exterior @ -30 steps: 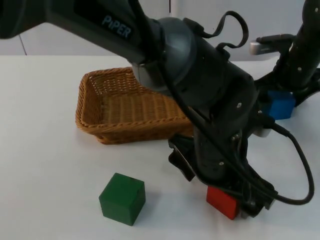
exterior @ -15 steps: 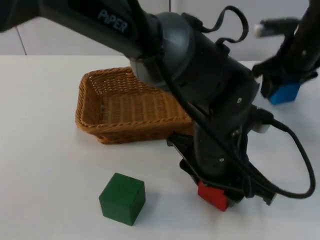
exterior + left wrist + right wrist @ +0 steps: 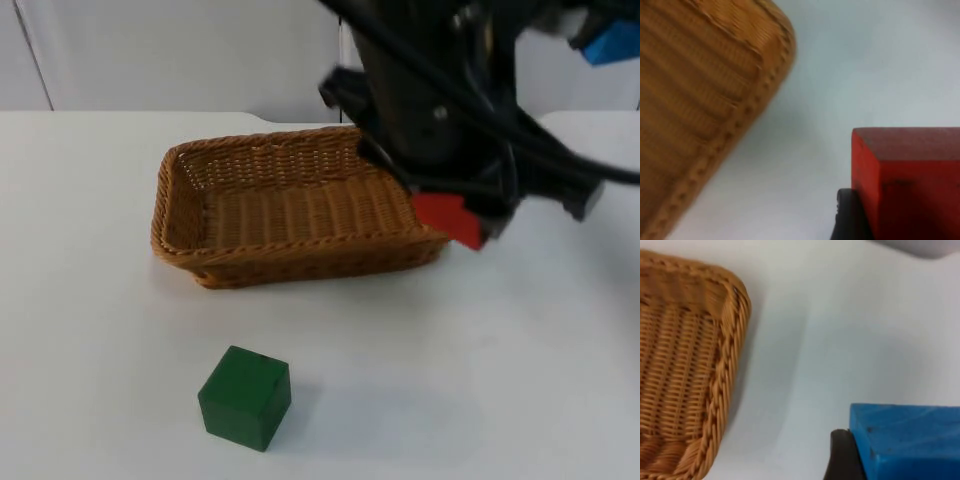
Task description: Pick up one cube with each hand and place exactly two cubes into the same basket, leaving the remaining cube outside.
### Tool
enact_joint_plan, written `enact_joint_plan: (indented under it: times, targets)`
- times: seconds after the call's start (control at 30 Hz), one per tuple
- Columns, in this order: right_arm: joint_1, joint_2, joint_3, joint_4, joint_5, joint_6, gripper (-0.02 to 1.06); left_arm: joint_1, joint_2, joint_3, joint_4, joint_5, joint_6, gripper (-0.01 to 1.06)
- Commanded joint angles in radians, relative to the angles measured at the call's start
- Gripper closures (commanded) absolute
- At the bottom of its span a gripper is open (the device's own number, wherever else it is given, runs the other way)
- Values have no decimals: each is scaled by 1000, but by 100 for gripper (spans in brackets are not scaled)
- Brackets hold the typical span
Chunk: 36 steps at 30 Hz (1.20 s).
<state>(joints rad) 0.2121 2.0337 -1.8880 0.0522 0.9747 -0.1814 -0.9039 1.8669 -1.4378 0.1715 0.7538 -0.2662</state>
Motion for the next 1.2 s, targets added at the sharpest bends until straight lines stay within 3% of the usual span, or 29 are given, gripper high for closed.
enact_joint_plan:
  times: [0.0,0.57,1.17]
  targets:
    - [1,-33,-1,0,8,-18,105,-2,-33,-4,34,26,3,105]
    - [1,-45,-1,2,40,-44,105,-2,-44,-4,86,29,8,105]
    - [28,-45,-1,32,52,-70,105,221,-44,-4,6,22,67,105]
